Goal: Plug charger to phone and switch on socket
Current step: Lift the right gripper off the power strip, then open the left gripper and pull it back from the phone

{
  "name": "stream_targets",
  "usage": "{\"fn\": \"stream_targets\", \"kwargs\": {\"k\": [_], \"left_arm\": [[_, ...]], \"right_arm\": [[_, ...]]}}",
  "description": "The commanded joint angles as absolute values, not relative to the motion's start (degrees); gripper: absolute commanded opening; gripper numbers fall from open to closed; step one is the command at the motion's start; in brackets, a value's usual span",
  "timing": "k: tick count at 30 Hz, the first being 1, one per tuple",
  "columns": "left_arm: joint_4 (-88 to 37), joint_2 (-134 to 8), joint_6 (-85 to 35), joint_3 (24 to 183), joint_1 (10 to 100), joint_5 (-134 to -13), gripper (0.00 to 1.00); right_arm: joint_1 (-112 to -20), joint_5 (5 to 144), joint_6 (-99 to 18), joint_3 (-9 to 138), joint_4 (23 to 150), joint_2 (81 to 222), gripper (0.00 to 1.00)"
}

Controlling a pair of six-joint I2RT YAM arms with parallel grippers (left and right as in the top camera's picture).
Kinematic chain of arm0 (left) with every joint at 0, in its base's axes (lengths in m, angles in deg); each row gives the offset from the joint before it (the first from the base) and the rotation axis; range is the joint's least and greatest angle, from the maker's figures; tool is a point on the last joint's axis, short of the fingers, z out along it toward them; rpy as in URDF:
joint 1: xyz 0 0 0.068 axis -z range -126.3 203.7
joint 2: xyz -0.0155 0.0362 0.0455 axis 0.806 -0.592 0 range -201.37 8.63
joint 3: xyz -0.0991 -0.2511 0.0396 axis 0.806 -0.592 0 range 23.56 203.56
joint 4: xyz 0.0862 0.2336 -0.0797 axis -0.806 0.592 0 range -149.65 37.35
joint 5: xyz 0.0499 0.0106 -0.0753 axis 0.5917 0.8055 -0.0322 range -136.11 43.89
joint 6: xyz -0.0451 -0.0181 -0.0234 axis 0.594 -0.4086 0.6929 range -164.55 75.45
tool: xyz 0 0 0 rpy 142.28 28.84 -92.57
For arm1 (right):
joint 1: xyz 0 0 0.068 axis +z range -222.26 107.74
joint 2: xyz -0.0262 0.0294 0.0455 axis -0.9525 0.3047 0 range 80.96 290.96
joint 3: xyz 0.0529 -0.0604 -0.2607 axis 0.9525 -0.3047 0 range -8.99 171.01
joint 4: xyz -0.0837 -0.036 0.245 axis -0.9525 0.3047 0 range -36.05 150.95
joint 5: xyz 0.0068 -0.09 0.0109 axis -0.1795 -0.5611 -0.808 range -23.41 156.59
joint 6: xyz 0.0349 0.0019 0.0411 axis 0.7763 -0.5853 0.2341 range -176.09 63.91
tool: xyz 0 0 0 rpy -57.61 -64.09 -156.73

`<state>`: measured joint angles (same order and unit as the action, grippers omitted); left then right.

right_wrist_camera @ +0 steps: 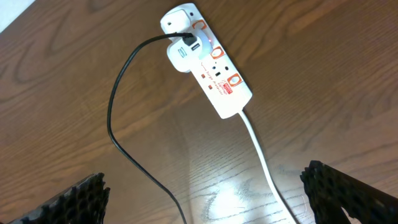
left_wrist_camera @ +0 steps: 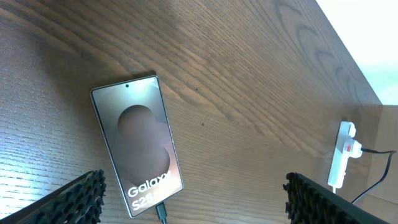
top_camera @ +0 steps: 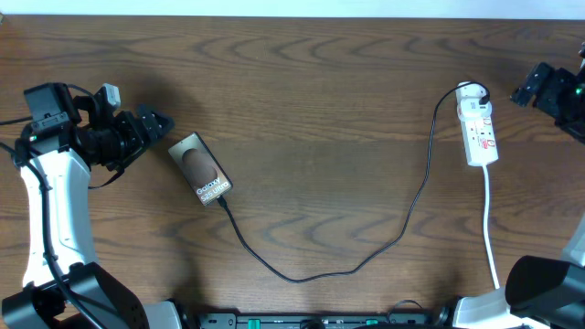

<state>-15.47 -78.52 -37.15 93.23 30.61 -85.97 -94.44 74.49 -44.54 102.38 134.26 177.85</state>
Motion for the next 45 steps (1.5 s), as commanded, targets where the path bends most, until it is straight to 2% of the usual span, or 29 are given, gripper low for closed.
{"fn": "stream_targets", "kwargs": {"k": [1,14,20,25,31,34,41,45], "left_arm": [[-15.3,-78.6,-38.3,93.2,30.6,-85.5,0.9],[-16.2,-77.2,-38.3,92.7,31.1,-83.6,0.9],[-38.3,-67.2,-38.3,80.1,39.8,-73.2,0.9],[-61.4,-51.8,-38.3,61.9,48.6,-63.0,0.9],[-79.3,-33.4,-38.7,43.7,53.4,-56.6,0.9],[-84.2,-24.5,-40.5,36.3,53.5,-56.5,0.9],[-85.5,-6.4,-44.9,24.4,53.5,-56.5,0.9],[-74.2,2.9,-45.0,23.8,53.5,-55.6,0.9]], "right_arm": [[-94.5,74.2,-43.9,102.7,134.4,177.3,0.99],[-94.5,74.2,-43.9,102.7,134.4,177.3,0.99],[-94.5,74.2,-43.9,102.7,134.4,177.3,0.99],[-94.5,74.2,-43.9,102.7,134.4,177.3,0.99],[-94.5,74.2,-43.9,102.7,134.4,177.3,0.99],[-94.5,74.2,-43.9,102.7,134.4,177.3,0.99],[-94.5,74.2,-43.9,102.7,134.4,177.3,0.99],[-94.5,74.2,-43.9,102.7,134.4,177.3,0.99]]}}
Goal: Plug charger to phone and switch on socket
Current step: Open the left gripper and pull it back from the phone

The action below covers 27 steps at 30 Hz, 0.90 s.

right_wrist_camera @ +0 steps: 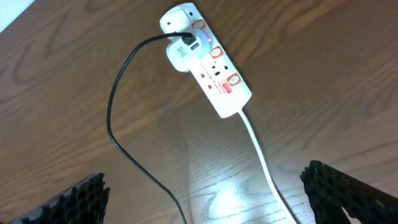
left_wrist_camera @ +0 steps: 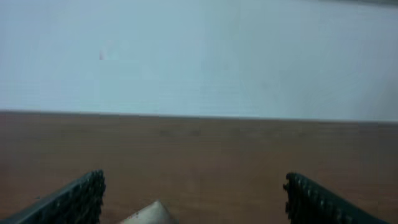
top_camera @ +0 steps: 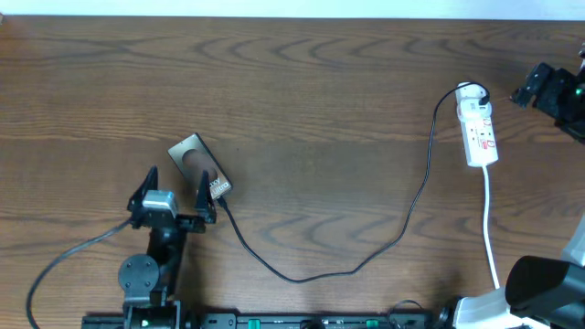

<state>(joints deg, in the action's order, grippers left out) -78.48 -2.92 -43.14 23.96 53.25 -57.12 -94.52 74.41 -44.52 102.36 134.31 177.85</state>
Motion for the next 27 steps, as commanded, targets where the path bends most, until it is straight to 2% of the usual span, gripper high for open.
{"fn": "stream_targets", "kwargs": {"k": [1,6,8,27], "left_arm": [[-71.9,4.6,-45.0,23.8,53.5,-55.4,0.9],[-63.7,8.2,-45.0,23.8,53.5,-54.4,0.9],[-56.4,8.6,-45.0,23.8,53.5,-53.5,0.9],[-56.0,8.4,-45.0,23.8,53.5,-52.7,0.9]], "right_arm": [[-94.5,74.2,-43.9,102.7,134.4,177.3,0.99],[-94.5,74.2,-43.9,102.7,134.4,177.3,0.99],[-94.5,74.2,-43.9,102.7,134.4,177.3,0.99],[-94.5,74.2,-43.9,102.7,134.4,177.3,0.99]]}}
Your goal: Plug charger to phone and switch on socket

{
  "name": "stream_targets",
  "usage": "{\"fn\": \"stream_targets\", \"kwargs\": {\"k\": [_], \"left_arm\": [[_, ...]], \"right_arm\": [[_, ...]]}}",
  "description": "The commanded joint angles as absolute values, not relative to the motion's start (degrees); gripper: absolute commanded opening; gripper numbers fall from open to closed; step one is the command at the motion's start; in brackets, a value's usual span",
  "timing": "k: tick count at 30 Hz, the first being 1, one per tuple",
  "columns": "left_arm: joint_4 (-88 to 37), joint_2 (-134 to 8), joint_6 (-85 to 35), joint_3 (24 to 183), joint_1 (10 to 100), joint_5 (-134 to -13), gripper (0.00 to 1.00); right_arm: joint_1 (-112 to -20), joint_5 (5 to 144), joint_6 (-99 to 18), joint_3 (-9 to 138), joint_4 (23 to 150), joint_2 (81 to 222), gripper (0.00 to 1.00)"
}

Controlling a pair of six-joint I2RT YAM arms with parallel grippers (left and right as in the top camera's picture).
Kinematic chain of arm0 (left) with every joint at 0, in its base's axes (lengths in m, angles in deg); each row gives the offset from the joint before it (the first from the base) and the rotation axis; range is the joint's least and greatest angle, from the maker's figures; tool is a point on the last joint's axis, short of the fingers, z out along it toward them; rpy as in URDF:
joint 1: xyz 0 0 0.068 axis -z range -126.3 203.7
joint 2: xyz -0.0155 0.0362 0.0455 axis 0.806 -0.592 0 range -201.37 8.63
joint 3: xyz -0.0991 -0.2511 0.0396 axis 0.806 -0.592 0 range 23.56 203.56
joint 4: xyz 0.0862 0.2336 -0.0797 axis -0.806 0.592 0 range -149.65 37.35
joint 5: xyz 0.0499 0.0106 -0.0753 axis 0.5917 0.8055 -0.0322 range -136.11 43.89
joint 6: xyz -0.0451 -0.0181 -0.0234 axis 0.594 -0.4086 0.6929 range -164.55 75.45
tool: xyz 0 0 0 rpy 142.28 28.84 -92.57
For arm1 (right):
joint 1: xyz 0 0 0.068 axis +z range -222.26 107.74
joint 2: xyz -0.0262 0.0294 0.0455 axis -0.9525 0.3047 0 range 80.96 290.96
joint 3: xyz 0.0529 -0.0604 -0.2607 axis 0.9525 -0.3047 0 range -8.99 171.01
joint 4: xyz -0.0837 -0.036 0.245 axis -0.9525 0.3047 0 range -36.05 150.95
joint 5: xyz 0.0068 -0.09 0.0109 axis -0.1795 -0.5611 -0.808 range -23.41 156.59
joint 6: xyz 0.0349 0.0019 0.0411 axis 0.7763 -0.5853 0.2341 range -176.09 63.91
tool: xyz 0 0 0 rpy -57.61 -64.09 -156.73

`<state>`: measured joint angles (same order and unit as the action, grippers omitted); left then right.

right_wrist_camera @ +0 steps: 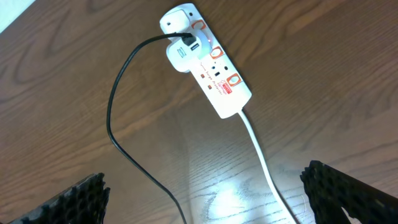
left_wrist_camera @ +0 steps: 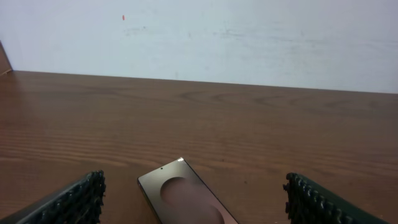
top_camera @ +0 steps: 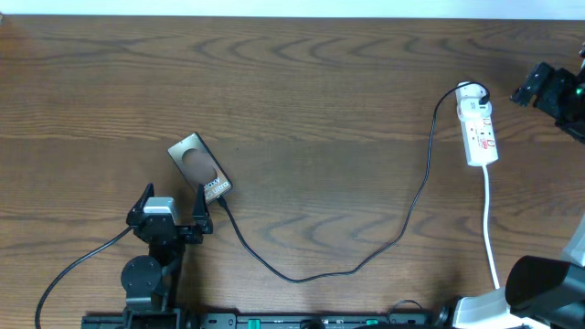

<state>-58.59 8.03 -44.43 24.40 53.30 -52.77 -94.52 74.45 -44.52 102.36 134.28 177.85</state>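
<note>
The phone (top_camera: 199, 167) lies face up, slanted, left of the table's middle. A black charger cable (top_camera: 366, 260) meets its lower end and loops right to the charger plug (right_wrist_camera: 180, 55) in the white power strip (top_camera: 478, 128). My left gripper (top_camera: 174, 196) sits low just in front of the phone, open, pointing at it. In the left wrist view the phone (left_wrist_camera: 186, 199) lies between the fingers (left_wrist_camera: 68, 202), untouched. My right gripper (top_camera: 537, 87) hovers open at the far right beside the power strip (right_wrist_camera: 208, 62), nothing between its fingers (right_wrist_camera: 348, 193).
The strip's white cord (top_camera: 492, 228) runs down to the table's front edge. A white wall (left_wrist_camera: 205, 31) stands behind the wooden table (top_camera: 302, 82). The left arm's base and its cable (top_camera: 82, 260) lie at the front left.
My left gripper has drawn back a little toward the front edge, off the phone's lower end, and its camera now looks down on the phone. The right gripper has not moved.
At first my left arm reached out at the far left, its open gripper beside the phone's upper end. Then the arm was folded at the front, gripper open by the phone's lower end. Now it sits slightly farther back. The right gripper stayed open over the strip.
</note>
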Motion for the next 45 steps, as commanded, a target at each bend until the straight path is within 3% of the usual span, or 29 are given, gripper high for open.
{"fn": "stream_targets", "kwargs": {"k": [1,28,34,45], "left_arm": [[-56.0,8.4,-45.0,23.8,53.5,-52.7,0.9],[-56.0,8.4,-45.0,23.8,53.5,-52.7,0.9],[-56.0,8.4,-45.0,23.8,53.5,-52.7,0.9],[-56.0,8.4,-45.0,23.8,53.5,-52.7,0.9]], "right_arm": [[-94.5,74.2,-43.9,102.7,134.4,177.3,0.99],[-93.6,73.8,-42.7,101.0,131.2,176.7,0.99],[-87.0,74.2,-42.4,86.5,112.6,169.0,0.99],[-75.5,69.5,-42.4,42.8,67.0,146.6,0.99]]}}
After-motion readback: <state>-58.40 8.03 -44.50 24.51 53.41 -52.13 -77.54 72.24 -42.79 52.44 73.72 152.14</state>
